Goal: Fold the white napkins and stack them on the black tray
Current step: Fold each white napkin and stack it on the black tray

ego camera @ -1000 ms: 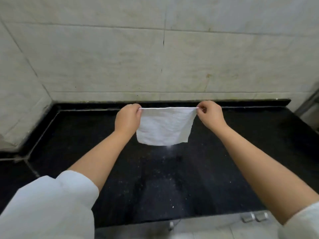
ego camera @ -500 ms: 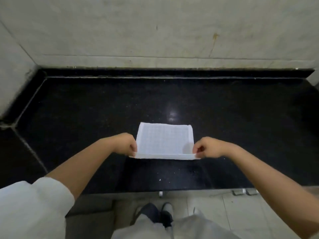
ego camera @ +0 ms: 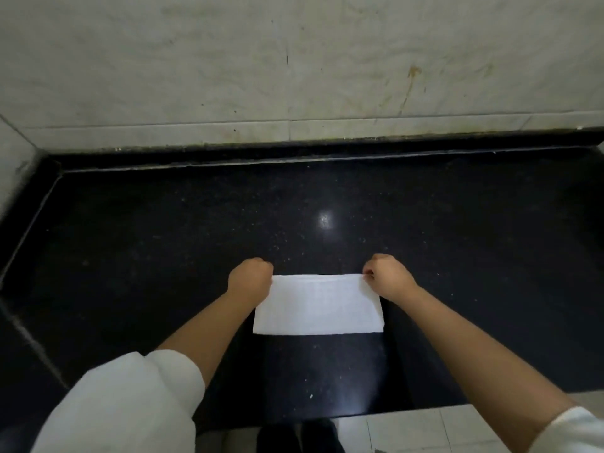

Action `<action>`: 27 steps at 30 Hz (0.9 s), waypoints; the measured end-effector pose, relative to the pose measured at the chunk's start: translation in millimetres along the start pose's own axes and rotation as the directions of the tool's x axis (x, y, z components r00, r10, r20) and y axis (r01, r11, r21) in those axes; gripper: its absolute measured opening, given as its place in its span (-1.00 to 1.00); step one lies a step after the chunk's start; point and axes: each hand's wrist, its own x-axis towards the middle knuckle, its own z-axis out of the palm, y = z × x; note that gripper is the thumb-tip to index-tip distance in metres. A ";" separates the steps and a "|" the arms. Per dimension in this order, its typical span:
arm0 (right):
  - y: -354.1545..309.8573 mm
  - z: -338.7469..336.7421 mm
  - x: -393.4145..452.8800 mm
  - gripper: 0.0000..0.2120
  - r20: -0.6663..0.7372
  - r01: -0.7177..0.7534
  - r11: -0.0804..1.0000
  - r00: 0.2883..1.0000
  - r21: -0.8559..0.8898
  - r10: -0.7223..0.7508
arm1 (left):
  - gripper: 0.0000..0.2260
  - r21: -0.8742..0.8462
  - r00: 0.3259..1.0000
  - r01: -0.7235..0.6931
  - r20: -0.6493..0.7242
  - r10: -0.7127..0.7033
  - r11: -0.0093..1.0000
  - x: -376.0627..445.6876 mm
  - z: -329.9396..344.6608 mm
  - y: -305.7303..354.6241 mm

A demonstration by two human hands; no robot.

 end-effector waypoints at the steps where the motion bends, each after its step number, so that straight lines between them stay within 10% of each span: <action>1: 1.1 4.4 2.7 -0.74 -0.010 0.003 1.000 1.000 0.000 -0.003 | -0.78 0.003 1.000 -0.011 -0.009 0.011 1.000 4.3 4.0 -1.7; 20: 0.4 -26.2 3.5 -0.89 0.212 0.148 0.988 0.965 0.050 -0.155 | -0.73 -0.170 0.929 -0.350 0.066 0.365 0.921 15.5 -1.3 -28.7; 27: -7.2 -95.9 -7.0 -0.81 -0.223 0.242 0.970 0.946 -0.006 -0.237 | -0.67 0.001 0.825 -0.473 -0.350 0.443 0.881 11.6 -80.0 -43.2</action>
